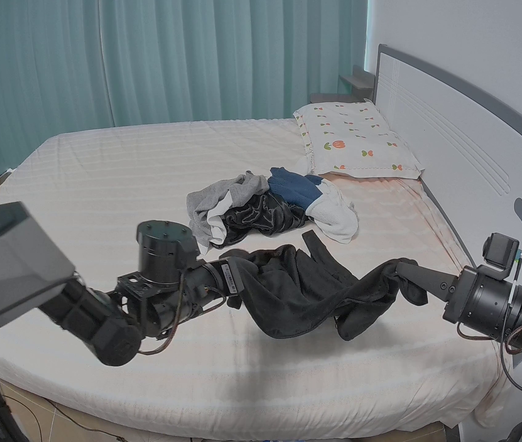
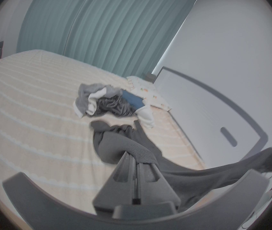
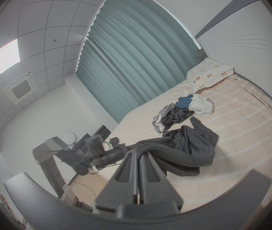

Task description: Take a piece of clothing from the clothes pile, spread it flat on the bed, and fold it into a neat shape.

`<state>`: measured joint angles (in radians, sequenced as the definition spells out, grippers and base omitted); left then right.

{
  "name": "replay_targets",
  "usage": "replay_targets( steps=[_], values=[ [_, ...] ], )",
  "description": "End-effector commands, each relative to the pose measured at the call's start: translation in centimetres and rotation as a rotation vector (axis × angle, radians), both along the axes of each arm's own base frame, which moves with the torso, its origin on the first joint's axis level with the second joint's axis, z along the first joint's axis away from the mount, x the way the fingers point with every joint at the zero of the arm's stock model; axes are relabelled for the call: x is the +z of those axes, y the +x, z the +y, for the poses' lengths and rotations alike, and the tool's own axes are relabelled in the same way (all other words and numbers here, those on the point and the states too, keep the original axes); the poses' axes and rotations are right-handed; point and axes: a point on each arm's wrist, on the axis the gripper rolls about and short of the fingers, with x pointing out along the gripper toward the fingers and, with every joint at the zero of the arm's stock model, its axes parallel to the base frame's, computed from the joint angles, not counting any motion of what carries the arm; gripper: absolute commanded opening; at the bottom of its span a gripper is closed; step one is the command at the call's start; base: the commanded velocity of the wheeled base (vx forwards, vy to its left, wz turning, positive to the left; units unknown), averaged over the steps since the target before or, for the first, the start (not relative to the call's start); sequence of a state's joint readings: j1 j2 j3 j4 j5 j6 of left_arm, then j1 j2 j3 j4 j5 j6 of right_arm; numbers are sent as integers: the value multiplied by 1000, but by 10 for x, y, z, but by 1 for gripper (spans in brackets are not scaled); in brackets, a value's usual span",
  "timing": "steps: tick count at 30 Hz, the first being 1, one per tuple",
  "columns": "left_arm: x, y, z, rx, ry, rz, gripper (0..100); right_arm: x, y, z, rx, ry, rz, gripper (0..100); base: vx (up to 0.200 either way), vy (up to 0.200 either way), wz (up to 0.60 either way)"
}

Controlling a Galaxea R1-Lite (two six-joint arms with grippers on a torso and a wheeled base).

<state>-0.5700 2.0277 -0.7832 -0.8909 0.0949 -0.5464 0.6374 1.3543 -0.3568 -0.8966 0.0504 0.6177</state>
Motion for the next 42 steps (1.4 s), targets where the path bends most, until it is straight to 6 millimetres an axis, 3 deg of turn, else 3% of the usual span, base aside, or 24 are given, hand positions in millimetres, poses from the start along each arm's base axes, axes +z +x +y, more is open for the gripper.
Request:
replay_targets(
  steps=[1,4,6,9,16,21,28,37,42],
  values=[
    [79,-65,29,-27,-122,-165,0,2,21,9,-86,-34,-17,0,0,0,0],
    [97,-82,42,3,-152,-219,0,9,24,8,-124,-52,-69,0,0,0,0],
    [108,-93,51,24,-173,-260,0,26,30,1,-182,-15,-134,0,0,0,0],
    [111,-105,62,31,-185,-272,0,43,36,-11,-243,25,-185,0,0,0,0],
    [85,-116,80,76,-144,-192,0,21,34,-21,-264,-7,-114,0,0,0,0],
    [69,-116,80,72,-200,-90,0,8,42,-21,-285,3,-39,0,0,0,0],
    [57,-107,76,58,-243,-6,0,2,47,-20,-309,107,57,0,0,0,0],
    [50,-105,75,64,-228,22,0,-15,44,-23,-329,68,110,0,0,0,0],
    [49,-105,75,65,-226,26,0,-11,43,-28,-342,74,93,0,-200,0,0]
  ],
)
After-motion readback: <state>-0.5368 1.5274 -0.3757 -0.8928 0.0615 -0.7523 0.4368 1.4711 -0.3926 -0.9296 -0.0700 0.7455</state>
